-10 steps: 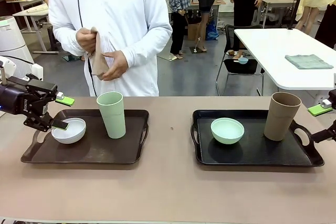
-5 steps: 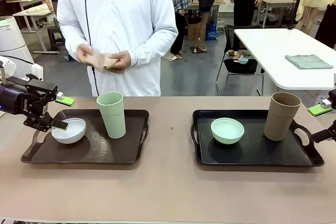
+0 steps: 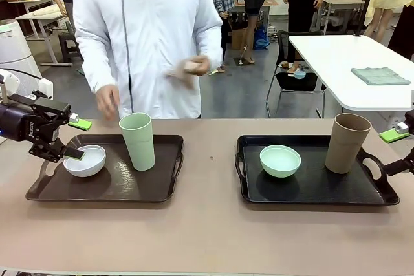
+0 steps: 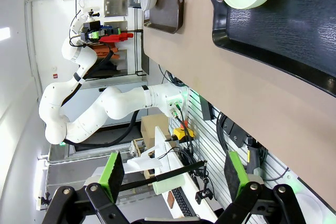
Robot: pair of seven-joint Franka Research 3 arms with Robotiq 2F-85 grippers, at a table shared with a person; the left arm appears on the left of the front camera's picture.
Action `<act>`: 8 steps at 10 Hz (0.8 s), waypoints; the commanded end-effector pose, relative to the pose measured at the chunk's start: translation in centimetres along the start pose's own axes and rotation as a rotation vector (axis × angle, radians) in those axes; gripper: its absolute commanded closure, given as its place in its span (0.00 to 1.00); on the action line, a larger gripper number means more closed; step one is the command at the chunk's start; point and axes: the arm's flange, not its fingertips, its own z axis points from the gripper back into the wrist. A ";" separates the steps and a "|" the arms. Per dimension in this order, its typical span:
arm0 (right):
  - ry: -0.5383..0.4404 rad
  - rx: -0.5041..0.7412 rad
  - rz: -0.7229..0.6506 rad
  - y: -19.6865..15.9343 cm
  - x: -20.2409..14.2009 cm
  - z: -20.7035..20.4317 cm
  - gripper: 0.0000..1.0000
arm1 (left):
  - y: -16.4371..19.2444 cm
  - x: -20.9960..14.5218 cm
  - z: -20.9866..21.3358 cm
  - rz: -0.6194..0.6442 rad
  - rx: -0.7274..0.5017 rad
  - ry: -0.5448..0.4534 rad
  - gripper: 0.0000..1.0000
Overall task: Set up a tray with a mat and arrange the tableware.
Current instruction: Pick up the Picnic Bowl and Reusable plastic cup from the Handle tray in front of the human's position and hold them in the air.
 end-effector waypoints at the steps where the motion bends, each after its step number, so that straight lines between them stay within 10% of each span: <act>1: -0.002 0.016 0.017 0.1 0.0 0.1 0.00 | -0.1 0.0 0.1 -0.020 -0.015 -0.011 0.00; 8: -0.002 0.016 0.017 0.1 0.0 0.1 0.00 | -0.1 0.0 0.1 -0.020 -0.015 -0.011 0.00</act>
